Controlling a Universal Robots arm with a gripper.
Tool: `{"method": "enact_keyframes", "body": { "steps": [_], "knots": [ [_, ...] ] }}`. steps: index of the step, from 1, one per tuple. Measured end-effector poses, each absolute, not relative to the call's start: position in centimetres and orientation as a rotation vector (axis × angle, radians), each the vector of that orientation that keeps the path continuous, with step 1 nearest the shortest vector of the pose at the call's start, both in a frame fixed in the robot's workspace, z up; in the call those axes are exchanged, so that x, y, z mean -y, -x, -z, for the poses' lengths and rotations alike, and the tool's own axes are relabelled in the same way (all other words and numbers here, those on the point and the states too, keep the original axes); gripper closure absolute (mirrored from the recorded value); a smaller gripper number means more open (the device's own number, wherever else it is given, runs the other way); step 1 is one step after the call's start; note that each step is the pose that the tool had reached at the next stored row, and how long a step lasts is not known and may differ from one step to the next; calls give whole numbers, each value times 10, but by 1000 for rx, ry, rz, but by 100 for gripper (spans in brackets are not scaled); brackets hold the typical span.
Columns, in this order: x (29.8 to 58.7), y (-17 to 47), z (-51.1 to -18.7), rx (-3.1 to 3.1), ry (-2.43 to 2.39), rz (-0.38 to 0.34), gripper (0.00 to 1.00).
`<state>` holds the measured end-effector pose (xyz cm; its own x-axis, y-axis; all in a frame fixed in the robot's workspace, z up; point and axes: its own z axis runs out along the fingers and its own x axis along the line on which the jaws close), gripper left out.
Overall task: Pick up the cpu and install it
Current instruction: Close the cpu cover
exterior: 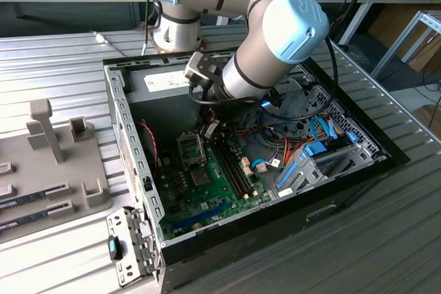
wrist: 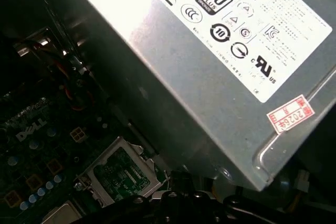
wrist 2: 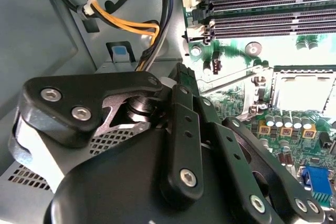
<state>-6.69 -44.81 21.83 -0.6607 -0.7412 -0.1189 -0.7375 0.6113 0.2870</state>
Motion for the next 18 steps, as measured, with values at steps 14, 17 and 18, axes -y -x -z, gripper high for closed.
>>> {"method": "enact_keyframes", "body": {
  "steps": [14,17,18],
  "knots": [
    [455,67,-225,2812,-1293,520,89],
    [457,67,-227,2813,-1294,525,89],
    [458,67,-228,2813,-1294,526,89]
  ]
}}
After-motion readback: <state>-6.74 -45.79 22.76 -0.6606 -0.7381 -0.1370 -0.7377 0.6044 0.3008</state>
